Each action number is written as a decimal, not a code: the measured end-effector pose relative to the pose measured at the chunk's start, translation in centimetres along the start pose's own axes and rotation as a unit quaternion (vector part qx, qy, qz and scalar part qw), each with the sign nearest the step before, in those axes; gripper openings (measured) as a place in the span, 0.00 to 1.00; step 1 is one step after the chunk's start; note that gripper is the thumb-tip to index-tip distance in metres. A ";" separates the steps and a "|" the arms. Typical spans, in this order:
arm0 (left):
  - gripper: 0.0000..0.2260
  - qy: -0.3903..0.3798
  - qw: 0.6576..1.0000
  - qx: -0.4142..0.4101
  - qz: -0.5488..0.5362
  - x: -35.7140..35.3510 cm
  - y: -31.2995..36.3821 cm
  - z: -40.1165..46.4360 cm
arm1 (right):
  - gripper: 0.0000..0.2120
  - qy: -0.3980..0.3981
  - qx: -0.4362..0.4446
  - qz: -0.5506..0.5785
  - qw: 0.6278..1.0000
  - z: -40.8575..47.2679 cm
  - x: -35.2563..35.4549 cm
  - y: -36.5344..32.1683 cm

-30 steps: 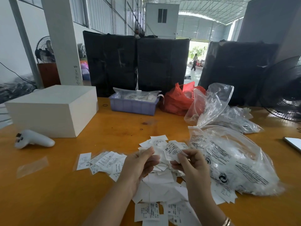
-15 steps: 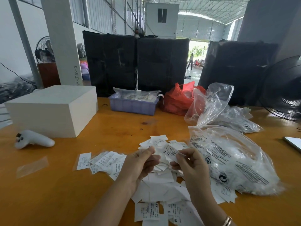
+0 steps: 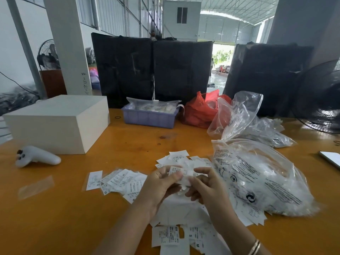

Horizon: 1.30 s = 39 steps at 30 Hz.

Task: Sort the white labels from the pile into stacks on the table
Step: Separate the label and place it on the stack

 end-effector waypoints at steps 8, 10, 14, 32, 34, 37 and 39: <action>0.02 0.006 1.000 0.000 0.020 -0.4 -0.4 0.0 | 0.01 -0.020 -0.028 -0.003 0.999 0.0 0.0 0.3; 0.08 0.006 1.000 -0.007 0.028 -0.6 -0.2 -0.1 | 0.01 -0.019 -0.030 0.003 0.999 0.1 0.0 0.3; 0.03 0.014 0.999 -0.007 0.032 -0.2 -0.3 0.0 | 0.05 -0.004 -0.037 0.027 0.999 0.2 0.2 0.5; 0.20 0.179 0.941 -0.034 0.286 2.9 0.7 0.4 | 0.12 0.071 0.010 -0.155 0.985 0.5 1.3 -0.2; 0.25 0.193 0.913 -0.013 0.358 3.7 0.8 0.5 | 0.11 0.094 0.032 -0.213 0.972 0.6 1.8 -0.5; 0.32 0.208 0.869 0.034 0.447 5.0 0.4 0.8 | 0.10 0.095 0.069 -0.296 0.948 0.6 1.8 -0.8; 0.34 0.211 0.830 0.054 0.514 5.4 0.1 0.9 | 0.11 0.087 0.099 -0.330 0.935 0.4 1.5 -0.8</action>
Point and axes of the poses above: each hand's wrist, its own z-axis towards the middle knuckle, its own x-axis out of the back of the hand, y = z × x, the point moved 2 cm from there along z, towards the middle knuckle, and after that the axes turned 10 degrees about -y, right-handed, at the moved point
